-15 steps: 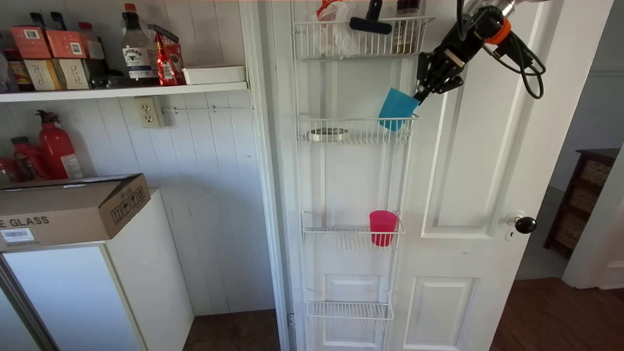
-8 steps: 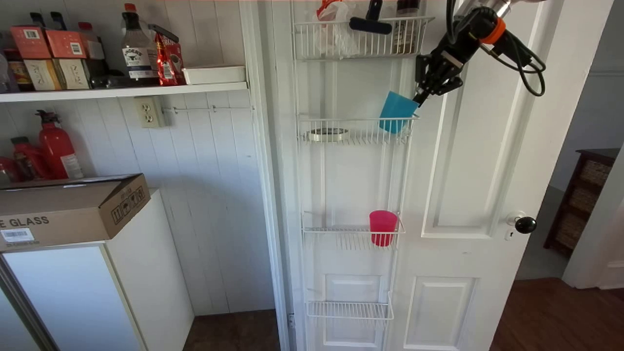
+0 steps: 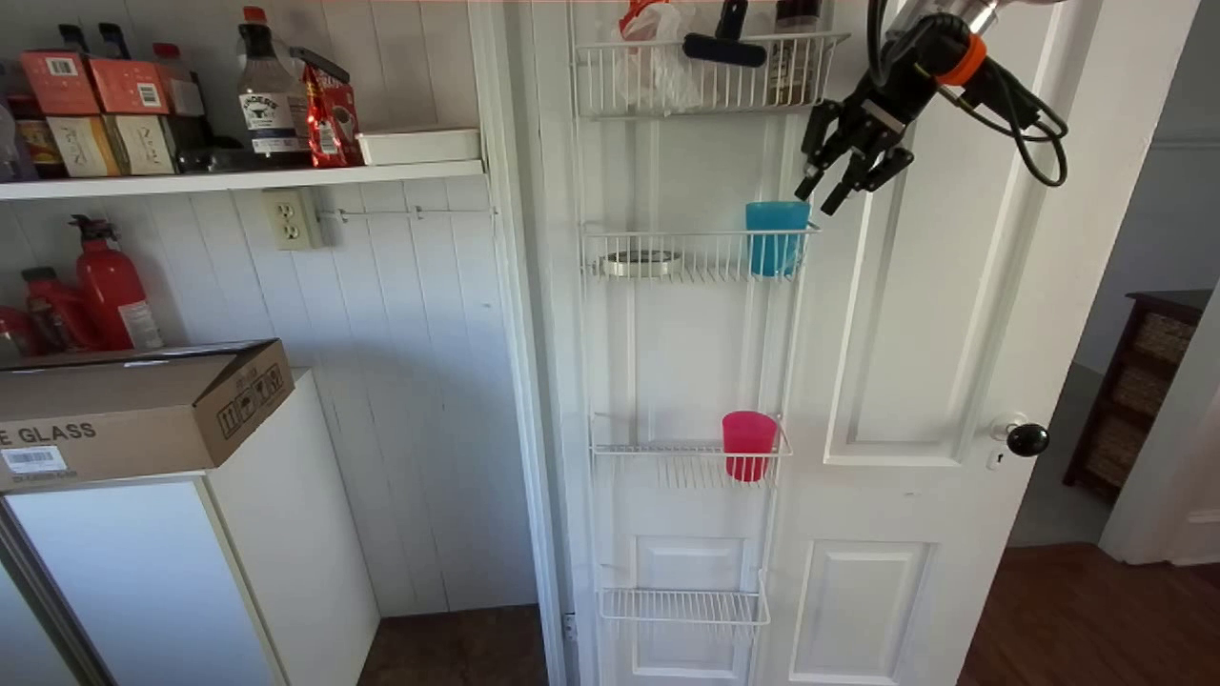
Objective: Pick up the blue cup and put it on the second white rack from the top on the door
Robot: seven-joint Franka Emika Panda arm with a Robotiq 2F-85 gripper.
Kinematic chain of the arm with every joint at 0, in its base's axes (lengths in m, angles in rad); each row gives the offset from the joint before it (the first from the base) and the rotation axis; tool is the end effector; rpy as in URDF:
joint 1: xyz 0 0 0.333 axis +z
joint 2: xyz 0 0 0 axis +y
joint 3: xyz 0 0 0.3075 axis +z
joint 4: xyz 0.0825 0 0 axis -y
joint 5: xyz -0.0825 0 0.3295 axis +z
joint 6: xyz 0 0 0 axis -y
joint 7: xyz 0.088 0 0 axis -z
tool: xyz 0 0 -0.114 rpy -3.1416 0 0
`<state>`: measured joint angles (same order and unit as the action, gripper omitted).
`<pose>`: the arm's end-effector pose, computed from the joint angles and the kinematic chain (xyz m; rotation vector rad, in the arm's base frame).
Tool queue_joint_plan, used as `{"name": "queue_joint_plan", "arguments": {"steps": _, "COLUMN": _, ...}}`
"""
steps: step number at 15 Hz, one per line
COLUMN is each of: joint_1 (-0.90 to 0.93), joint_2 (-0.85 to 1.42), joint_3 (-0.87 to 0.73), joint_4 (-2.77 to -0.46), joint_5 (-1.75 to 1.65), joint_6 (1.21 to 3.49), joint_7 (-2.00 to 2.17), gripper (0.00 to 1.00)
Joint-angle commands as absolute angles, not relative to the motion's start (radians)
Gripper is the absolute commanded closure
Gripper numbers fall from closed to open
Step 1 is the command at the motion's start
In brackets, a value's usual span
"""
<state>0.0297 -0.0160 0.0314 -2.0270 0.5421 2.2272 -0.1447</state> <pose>0.5213 0.0509 0.4883 -2.6698 0.1115 -0.3131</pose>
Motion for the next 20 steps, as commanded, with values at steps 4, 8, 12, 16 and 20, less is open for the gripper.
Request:
{"name": "queue_joint_plan", "arguments": {"steps": 4, "joint_1": 0.024, "joint_2": -0.047, "joint_3": 0.02, "joint_4": -2.043, "joint_5": 0.596, "joint_6": 2.242, "joint_7": -0.201, "gripper": 0.03}}
{"name": "queue_joint_plan", "arguments": {"steps": 8, "joint_1": 0.014, "joint_2": -0.1, "joint_3": -0.002, "joint_4": -2.099, "joint_5": 0.664, "joint_6": 2.257, "joint_7": -0.275, "gripper": 0.0}}
{"name": "queue_joint_plan", "arguments": {"steps": 12, "joint_1": 0.005, "joint_2": -0.158, "joint_3": -0.031, "joint_4": -2.146, "joint_5": 0.724, "joint_6": 2.254, "joint_7": -0.312, "gripper": 0.0}}
{"name": "queue_joint_plan", "arguments": {"steps": 16, "joint_1": -0.008, "joint_2": -0.228, "joint_3": -0.074, "joint_4": -2.196, "joint_5": 0.745, "joint_6": 2.223, "joint_7": -0.316, "gripper": 0.0}}
{"name": "queue_joint_plan", "arguments": {"steps": 20, "joint_1": -0.022, "joint_2": -0.303, "joint_3": -0.137, "joint_4": -2.246, "joint_5": 0.771, "joint_6": 2.12, "joint_7": -0.386, "gripper": 0.0}}
